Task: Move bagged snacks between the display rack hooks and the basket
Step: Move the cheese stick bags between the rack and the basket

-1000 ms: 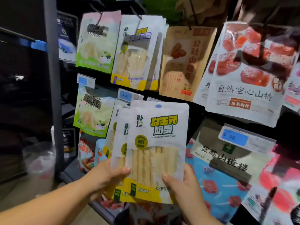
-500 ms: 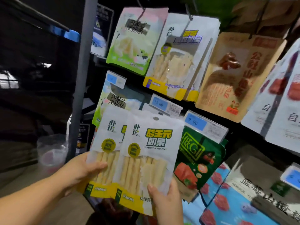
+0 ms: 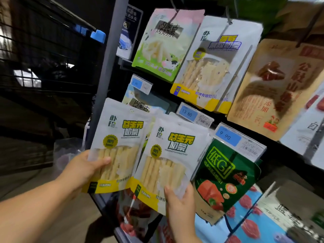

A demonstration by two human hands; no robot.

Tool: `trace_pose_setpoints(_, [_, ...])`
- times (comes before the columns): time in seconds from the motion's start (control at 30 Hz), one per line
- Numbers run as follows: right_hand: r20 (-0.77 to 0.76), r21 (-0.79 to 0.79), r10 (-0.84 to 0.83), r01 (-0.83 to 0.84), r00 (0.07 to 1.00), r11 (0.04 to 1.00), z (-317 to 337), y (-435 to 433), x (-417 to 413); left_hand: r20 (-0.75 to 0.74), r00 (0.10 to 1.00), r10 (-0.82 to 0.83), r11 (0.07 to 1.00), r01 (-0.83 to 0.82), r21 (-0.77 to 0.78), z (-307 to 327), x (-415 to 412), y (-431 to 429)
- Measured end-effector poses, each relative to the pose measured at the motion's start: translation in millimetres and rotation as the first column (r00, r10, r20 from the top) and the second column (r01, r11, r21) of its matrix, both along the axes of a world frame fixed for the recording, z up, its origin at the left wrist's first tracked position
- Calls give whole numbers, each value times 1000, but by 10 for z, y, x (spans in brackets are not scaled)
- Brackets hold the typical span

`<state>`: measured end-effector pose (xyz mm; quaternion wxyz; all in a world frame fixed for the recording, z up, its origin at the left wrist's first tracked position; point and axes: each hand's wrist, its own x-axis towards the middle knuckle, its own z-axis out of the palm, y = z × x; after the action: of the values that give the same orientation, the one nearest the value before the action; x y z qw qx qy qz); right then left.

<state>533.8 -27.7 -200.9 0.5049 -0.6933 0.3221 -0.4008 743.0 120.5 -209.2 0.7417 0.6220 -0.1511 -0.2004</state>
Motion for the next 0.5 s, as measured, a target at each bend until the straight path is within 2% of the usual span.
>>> trace_pose_setpoints(0.13, [-43, 9, -4, 4, 999, 1000, -45, 37, 9, -9, 997, 79, 997, -79, 22, 39, -29, -11])
trace_pose_setpoints(0.37, [-37, 27, -23, 24, 999, 999, -104, 30, 37, 9, 994, 111, 991, -111, 80, 24, 19, -11])
trace_pose_setpoints(0.5, [-26, 0, -48, 48, 999, 999, -111, -37, 86, -20, 994, 107, 993, -105, 56, 46, 10, -30])
